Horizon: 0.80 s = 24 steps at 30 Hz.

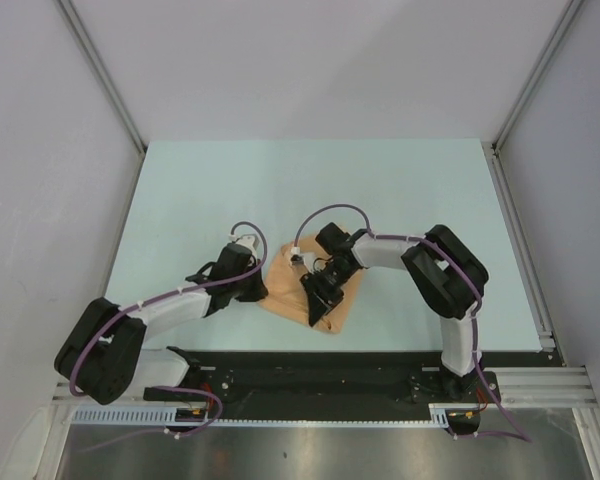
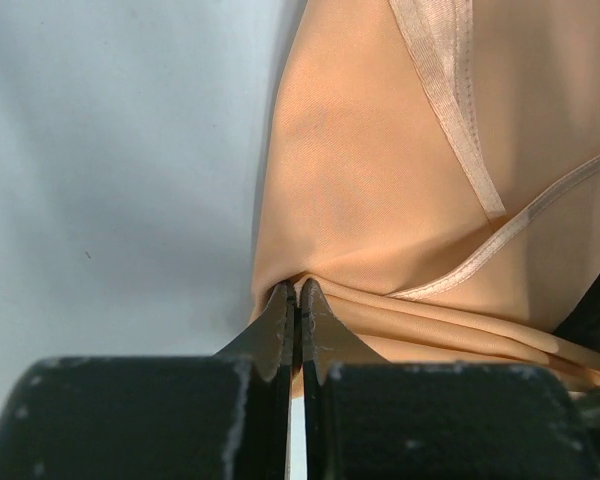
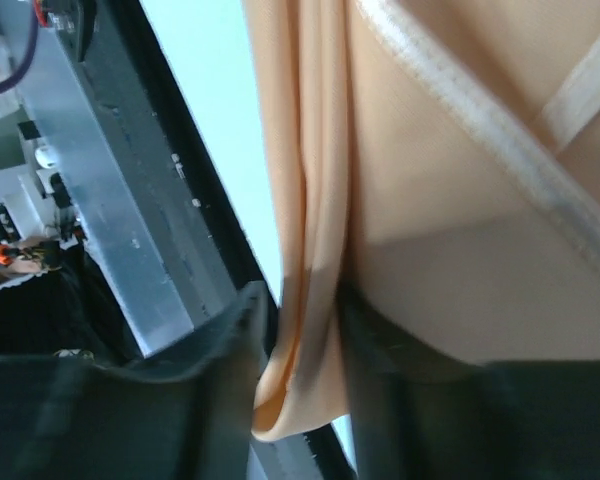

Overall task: Fold the napkin, place the utensils inside, and roll it up
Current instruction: Roll the napkin with the utensil

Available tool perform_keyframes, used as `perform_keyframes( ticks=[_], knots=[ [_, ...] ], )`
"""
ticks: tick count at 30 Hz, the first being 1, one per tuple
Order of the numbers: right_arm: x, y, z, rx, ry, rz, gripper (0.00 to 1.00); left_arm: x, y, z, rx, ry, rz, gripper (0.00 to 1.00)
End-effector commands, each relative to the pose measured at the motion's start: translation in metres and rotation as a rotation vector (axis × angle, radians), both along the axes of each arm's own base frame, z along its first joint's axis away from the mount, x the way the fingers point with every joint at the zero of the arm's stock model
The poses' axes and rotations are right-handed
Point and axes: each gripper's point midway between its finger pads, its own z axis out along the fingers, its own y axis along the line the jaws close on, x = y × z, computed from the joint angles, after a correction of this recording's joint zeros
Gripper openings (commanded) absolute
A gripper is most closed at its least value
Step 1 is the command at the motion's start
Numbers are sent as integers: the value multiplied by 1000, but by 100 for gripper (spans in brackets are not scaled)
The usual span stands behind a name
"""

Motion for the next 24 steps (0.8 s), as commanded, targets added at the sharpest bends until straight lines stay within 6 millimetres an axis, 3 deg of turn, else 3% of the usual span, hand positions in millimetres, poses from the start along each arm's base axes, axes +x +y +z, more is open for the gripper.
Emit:
perform_keyframes(
  ticks=[1,7,10,11,13,14,17,24],
  knots=[
    [0,-3,27,28,-32,-22,48,12,8,2,51,-27,9,0],
    [16,-13,53,0,-232,-128,64,11,5,1,38,-17,-10,0],
    [20,-23,57,-49,-400,-176,66,10,4,1,38,-14,-14,0],
    [25,-33,48,-117,-466,-209,66,10,4,1,37,-14,-15,0],
    [22,-31,56,-118,-562,-216,67,10,4,1,36,-14,-17,0],
    [29,-37,54,-168,-630,-255,67,10,4,1,34,-13,-17,0],
    [25,-38,52,-201,-714,-261,69,9,4,0,36,-11,-17,0],
    [9,-28,36,-243,-763,-193,67,9,3,1,33,-11,-19,0]
  ],
)
